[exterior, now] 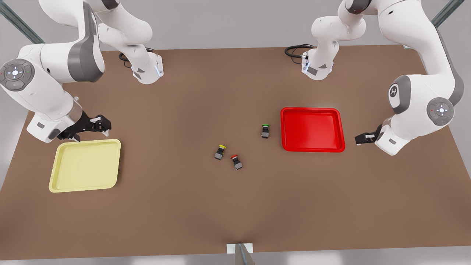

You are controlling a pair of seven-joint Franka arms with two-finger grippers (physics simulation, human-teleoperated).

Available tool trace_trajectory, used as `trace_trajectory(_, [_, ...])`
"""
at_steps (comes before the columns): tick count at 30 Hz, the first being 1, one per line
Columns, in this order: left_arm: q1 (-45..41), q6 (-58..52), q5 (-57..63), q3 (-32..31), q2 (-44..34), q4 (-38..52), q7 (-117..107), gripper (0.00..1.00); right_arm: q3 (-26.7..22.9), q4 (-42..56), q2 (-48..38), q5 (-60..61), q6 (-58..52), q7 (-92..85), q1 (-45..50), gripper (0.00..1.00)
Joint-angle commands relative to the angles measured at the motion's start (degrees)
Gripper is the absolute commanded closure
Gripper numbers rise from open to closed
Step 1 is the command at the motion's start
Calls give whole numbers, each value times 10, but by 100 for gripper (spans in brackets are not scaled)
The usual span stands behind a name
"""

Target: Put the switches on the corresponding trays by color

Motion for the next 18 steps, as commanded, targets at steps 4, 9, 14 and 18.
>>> trace_trajectory(4, [-17, 6, -1, -4, 12, 23, -1, 0, 0, 10, 43, 4, -5, 1, 30, 0])
trace_trajectory(9, [-90, -11, 3, -16, 64, 97, -73, 0, -5, 33, 50, -6, -21, 38, 53, 0])
trace_trajectory(14, [-241, -10, 57, -15, 147, 145, -207, 0, -8, 82, 55, -52, -120, 41, 20, 0])
trace_trajectory(18, [-328, -10, 57, -17, 178, 154, -337, 0, -7, 84, 54, -58, -142, 39, 17, 0])
